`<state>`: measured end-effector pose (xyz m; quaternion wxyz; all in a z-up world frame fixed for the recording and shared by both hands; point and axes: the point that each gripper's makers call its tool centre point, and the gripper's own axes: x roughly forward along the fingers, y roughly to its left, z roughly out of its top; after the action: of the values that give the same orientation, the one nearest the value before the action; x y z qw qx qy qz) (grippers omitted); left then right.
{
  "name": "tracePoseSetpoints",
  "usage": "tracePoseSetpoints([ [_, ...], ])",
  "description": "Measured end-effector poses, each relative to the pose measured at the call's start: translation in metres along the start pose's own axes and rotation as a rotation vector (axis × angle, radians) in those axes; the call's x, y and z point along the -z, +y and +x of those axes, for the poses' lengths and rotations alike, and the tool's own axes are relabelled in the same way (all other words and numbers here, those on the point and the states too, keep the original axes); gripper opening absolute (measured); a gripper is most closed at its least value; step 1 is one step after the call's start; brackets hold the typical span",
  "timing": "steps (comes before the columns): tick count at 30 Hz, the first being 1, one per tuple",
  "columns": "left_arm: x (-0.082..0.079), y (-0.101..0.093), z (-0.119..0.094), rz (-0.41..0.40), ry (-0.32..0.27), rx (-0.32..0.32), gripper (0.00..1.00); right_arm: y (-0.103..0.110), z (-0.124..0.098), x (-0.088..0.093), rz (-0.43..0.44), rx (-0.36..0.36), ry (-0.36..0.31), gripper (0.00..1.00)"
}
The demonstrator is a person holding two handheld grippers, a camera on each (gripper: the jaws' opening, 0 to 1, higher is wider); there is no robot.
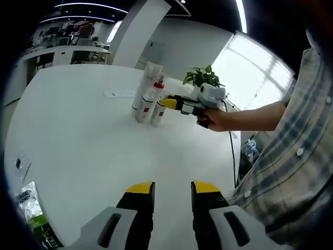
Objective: Arrange the skincare products in the storage area until every visible bottle or jar stands upright without overlapping.
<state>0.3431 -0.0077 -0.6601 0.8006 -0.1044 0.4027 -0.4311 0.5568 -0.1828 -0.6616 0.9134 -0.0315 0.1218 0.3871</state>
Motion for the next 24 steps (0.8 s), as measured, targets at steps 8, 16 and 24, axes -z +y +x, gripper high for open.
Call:
tracePoseSetpoints([
  [8, 0.009, -0.008, -0.004, 0.006, 0.011, -0.009, 0.28, 0.0, 0.002, 0.0, -0.006, -0.004, -0.01, 0.21],
  [16, 0.011, -0.01, -0.008, 0.004, 0.002, -0.018, 0.28, 0.007, 0.0, 0.003, -0.01, -0.011, 0.016, 0.3],
  [24, 0.018, -0.014, -0.01, 0.002, 0.002, -0.025, 0.28, 0.005, -0.004, 0.028, 0.03, 0.021, 0.131, 0.3],
])
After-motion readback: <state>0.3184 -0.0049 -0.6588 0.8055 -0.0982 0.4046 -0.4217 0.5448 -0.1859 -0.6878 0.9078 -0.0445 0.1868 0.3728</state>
